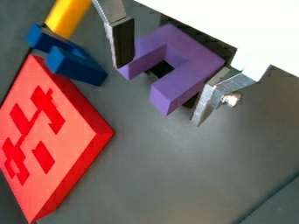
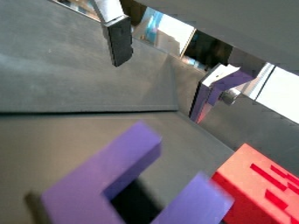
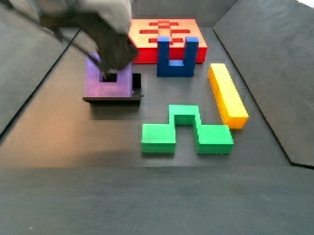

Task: Pick up the purple object. Move up. Place the purple object on the fixture. Regrasp the purple object. Move to above the board. Insert the purple object.
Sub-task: Regrasp the purple object.

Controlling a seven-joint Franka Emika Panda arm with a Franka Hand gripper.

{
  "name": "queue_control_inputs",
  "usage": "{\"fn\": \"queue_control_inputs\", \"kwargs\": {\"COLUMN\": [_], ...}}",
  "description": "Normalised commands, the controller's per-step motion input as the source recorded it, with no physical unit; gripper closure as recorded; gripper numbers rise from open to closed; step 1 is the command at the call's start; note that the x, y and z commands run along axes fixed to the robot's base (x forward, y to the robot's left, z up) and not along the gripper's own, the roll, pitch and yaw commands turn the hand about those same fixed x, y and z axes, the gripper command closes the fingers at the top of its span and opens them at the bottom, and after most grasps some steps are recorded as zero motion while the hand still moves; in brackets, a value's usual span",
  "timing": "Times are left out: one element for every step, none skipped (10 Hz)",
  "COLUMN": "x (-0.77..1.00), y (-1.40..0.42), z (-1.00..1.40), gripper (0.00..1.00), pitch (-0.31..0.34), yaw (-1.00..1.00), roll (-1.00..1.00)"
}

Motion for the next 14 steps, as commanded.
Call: {"fn": "queue_control_inputs", "kwargs": {"x": [0.0, 0.0, 0.0, 0.0, 0.0, 0.0, 0.0, 0.0, 0.03, 0.25, 0.23, 0.3, 0.37, 0.5], "y": [-0.59, -0.54, -0.51, -0.49, -0.51, -0.47, -0.44, -0.46, -0.5, -0.47, -0.33, -0.28, -0.2, 0.0], "z": [0.0, 0.0, 0.0, 0.0, 0.0, 0.0, 0.0, 0.0, -0.01, -0.11, -0.1, -0.14, -0.16, -0.21], "gripper": [0.0, 0.0, 0.0, 0.0, 0.0, 0.0, 0.0, 0.0, 0.0, 0.0, 0.0, 0.0, 0.0, 0.0], "pitch": [0.109, 0.106, 0.137, 0.103, 0.0, 0.0, 0.0, 0.0, 0.0, 0.02, 0.031, 0.0, 0.0, 0.0], "yaw": [0.0, -0.01, -0.01, 0.0, 0.0, 0.0, 0.0, 0.0, 0.0, 0.0, -0.01, 0.0, 0.0, 0.0], "roll": [1.0, 1.0, 1.0, 1.0, 1.0, 1.0, 1.0, 1.0, 1.0, 1.0, 1.0, 1.0, 1.0, 1.0]}}
